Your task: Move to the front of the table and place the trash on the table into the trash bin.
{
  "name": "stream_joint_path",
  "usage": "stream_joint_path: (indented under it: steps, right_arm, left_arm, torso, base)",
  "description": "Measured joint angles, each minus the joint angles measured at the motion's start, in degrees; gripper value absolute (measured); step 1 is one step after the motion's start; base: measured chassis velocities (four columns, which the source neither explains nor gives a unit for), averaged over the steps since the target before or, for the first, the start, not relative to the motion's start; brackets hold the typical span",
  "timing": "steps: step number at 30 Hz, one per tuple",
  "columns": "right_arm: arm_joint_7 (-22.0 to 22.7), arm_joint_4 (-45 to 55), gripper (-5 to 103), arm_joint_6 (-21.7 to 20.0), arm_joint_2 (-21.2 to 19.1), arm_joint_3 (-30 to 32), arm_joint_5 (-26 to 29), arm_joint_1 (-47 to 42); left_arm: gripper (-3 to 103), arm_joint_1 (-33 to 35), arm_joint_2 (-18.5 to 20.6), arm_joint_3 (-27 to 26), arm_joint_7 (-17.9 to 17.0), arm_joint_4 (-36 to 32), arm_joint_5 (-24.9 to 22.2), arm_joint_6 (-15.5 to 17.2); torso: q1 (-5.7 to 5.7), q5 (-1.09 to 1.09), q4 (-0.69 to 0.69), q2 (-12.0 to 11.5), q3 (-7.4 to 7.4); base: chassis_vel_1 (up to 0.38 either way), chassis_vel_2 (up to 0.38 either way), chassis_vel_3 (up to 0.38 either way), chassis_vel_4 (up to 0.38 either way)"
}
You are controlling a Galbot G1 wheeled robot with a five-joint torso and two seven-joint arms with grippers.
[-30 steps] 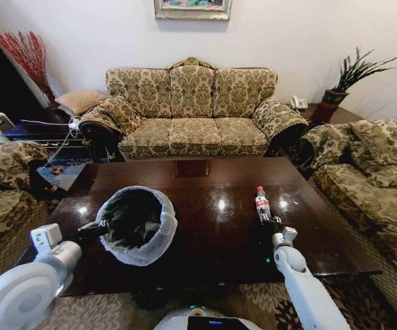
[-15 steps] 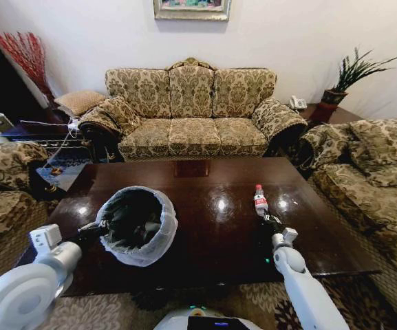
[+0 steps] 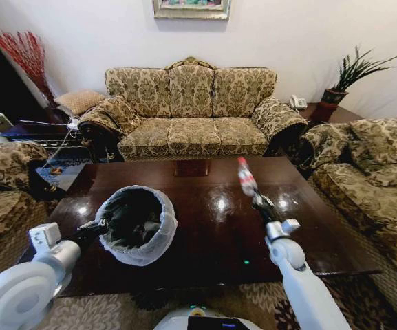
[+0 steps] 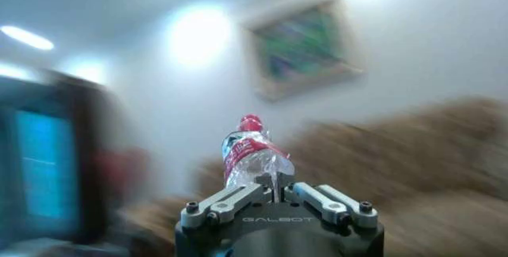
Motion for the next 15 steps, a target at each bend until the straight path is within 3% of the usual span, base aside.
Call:
stream_joint_path:
  steps: [1, 6, 15]
  right_arm:
    - [-3.6, 4.3, 0, 0.0, -0.4, -3.2, 0.0, 0.1]
    - [-9.0, 10.3, 0, 0.5, -2.6, -12.0, 0.0, 1.0]
    - [-12.1, 9.6, 0, 1.9, -3.5, -24.9, -3.7, 4.6]
  left_arm:
    - [0, 0.4, 0.4, -0.8, -0.2, 0.0, -0.6, 0.1]
    - [0, 0.4, 1.3, -1.4, -0.4, 0.4, -1.4, 0.2]
    - [0, -0.4, 2.2, -1.1, -0.5, 0.3, -2.5, 1.1]
  torso:
    - [0.0, 0.01, 0.0, 0.0, 0.0]
    - [-0.01, 0.02, -0.01, 0.0, 0.0]
    - [-0.01, 0.03, -0.01, 0.0, 0.0]
  base:
    - [0.0, 0.0, 0.0, 0.0]
    - [0.0, 0.0, 0.0, 0.0]
    - [0.0, 0.0, 0.0, 0.0]
